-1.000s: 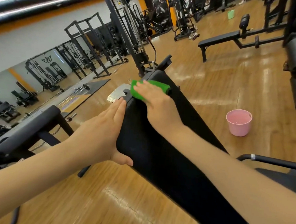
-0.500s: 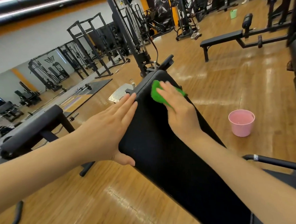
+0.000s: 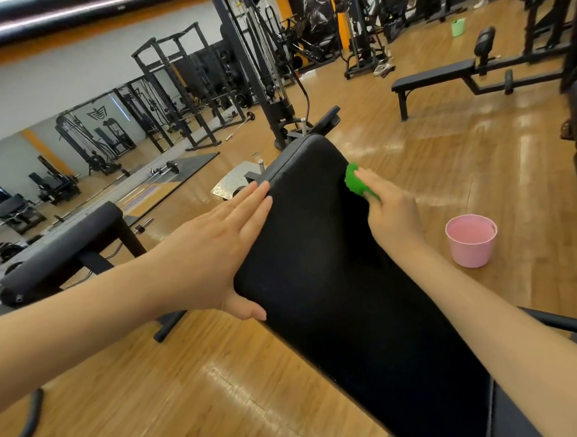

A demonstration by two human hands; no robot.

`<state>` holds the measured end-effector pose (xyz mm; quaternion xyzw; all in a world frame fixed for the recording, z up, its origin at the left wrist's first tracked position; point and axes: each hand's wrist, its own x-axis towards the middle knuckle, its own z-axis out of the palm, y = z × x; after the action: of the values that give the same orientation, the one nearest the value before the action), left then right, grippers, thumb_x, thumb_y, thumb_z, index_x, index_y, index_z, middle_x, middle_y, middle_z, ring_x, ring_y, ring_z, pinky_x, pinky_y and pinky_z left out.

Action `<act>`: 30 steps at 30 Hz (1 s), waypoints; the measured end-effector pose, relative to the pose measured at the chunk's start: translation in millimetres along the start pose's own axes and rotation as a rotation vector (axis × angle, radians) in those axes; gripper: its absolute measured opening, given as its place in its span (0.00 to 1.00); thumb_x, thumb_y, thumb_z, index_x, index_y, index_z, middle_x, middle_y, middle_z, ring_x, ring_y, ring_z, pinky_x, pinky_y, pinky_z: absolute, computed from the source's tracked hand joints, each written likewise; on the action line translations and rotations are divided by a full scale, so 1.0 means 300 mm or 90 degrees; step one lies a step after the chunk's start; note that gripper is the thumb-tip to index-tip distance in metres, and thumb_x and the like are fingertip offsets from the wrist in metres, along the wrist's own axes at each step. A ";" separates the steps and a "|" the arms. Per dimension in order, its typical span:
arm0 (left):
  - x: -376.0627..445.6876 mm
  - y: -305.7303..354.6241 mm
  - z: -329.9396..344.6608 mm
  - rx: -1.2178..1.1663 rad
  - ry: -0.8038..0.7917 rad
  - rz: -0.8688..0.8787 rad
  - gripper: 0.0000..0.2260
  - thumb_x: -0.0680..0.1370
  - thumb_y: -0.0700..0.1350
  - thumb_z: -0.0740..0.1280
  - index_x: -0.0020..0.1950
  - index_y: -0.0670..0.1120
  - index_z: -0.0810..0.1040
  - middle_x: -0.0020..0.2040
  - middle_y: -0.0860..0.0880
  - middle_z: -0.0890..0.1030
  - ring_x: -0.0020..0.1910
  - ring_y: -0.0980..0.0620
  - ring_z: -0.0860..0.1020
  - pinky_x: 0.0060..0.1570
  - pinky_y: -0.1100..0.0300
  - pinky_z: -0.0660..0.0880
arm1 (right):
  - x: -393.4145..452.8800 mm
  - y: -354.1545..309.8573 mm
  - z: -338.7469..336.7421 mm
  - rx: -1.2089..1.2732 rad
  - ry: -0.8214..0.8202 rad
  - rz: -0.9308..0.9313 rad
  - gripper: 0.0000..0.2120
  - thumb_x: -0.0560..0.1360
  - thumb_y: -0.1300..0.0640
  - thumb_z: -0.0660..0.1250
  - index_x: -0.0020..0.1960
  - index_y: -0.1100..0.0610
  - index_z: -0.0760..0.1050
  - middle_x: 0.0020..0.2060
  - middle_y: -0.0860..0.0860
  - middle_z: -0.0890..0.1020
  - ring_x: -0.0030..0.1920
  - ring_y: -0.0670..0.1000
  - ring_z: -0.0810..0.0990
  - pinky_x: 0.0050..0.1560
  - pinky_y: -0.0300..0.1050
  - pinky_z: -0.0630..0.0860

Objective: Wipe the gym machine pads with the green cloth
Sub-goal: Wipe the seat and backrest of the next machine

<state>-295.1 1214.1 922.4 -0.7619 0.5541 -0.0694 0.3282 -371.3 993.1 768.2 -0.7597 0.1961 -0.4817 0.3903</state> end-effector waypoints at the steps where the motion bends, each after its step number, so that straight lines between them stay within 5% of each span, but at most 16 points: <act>1: 0.001 0.000 0.000 -0.002 -0.001 0.001 0.57 0.62 0.78 0.54 0.62 0.47 0.17 0.64 0.52 0.17 0.62 0.56 0.17 0.58 0.66 0.23 | 0.025 -0.036 0.000 0.004 0.013 -0.025 0.20 0.77 0.71 0.59 0.68 0.62 0.70 0.66 0.57 0.72 0.69 0.53 0.69 0.68 0.38 0.63; 7: 0.010 -0.001 0.023 -0.001 0.028 0.008 0.57 0.62 0.79 0.53 0.63 0.46 0.17 0.67 0.49 0.19 0.65 0.53 0.19 0.62 0.64 0.25 | 0.144 -0.214 0.086 -0.037 -0.061 -0.195 0.22 0.76 0.71 0.57 0.68 0.61 0.69 0.68 0.55 0.71 0.72 0.53 0.63 0.72 0.50 0.61; 12: 0.014 -0.011 0.042 -0.027 0.069 0.026 0.57 0.64 0.78 0.56 0.64 0.46 0.19 0.65 0.51 0.19 0.63 0.53 0.18 0.58 0.64 0.22 | 0.085 -0.115 0.088 0.009 0.030 -0.055 0.22 0.76 0.72 0.56 0.68 0.60 0.70 0.68 0.55 0.70 0.71 0.51 0.64 0.71 0.45 0.61; 15: 0.017 -0.030 0.062 -0.004 0.202 0.078 0.57 0.66 0.79 0.55 0.77 0.40 0.39 0.77 0.43 0.39 0.76 0.46 0.34 0.71 0.55 0.31 | 0.073 -0.080 0.055 -0.002 0.017 0.000 0.20 0.77 0.71 0.57 0.68 0.61 0.70 0.67 0.55 0.71 0.70 0.52 0.66 0.70 0.41 0.61; 18: 0.029 -0.049 0.079 0.040 0.230 0.116 0.52 0.68 0.78 0.51 0.74 0.36 0.60 0.75 0.39 0.61 0.76 0.43 0.53 0.72 0.52 0.47 | 0.106 -0.148 0.038 -0.002 0.039 -0.046 0.19 0.77 0.70 0.58 0.67 0.61 0.71 0.65 0.57 0.74 0.68 0.53 0.69 0.67 0.37 0.62; 24: 0.044 -0.064 0.119 0.015 0.350 0.268 0.41 0.72 0.71 0.56 0.70 0.38 0.72 0.70 0.42 0.72 0.73 0.44 0.59 0.72 0.49 0.53 | 0.153 -0.257 0.085 -0.031 -0.157 -0.255 0.20 0.76 0.70 0.59 0.66 0.59 0.72 0.65 0.54 0.75 0.69 0.48 0.66 0.72 0.44 0.58; 30: 0.081 -0.079 0.166 -0.073 0.555 0.362 0.25 0.78 0.59 0.62 0.57 0.38 0.82 0.59 0.42 0.81 0.63 0.42 0.76 0.67 0.47 0.68 | 0.133 -0.228 -0.006 -0.028 -0.228 -0.341 0.20 0.74 0.70 0.60 0.65 0.61 0.73 0.62 0.48 0.73 0.67 0.44 0.67 0.70 0.36 0.60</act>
<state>-243.7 1217.6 891.2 -0.4985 0.8270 -0.2582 0.0308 -359.9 1007.9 845.2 -0.8654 -0.0722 -0.4212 0.2617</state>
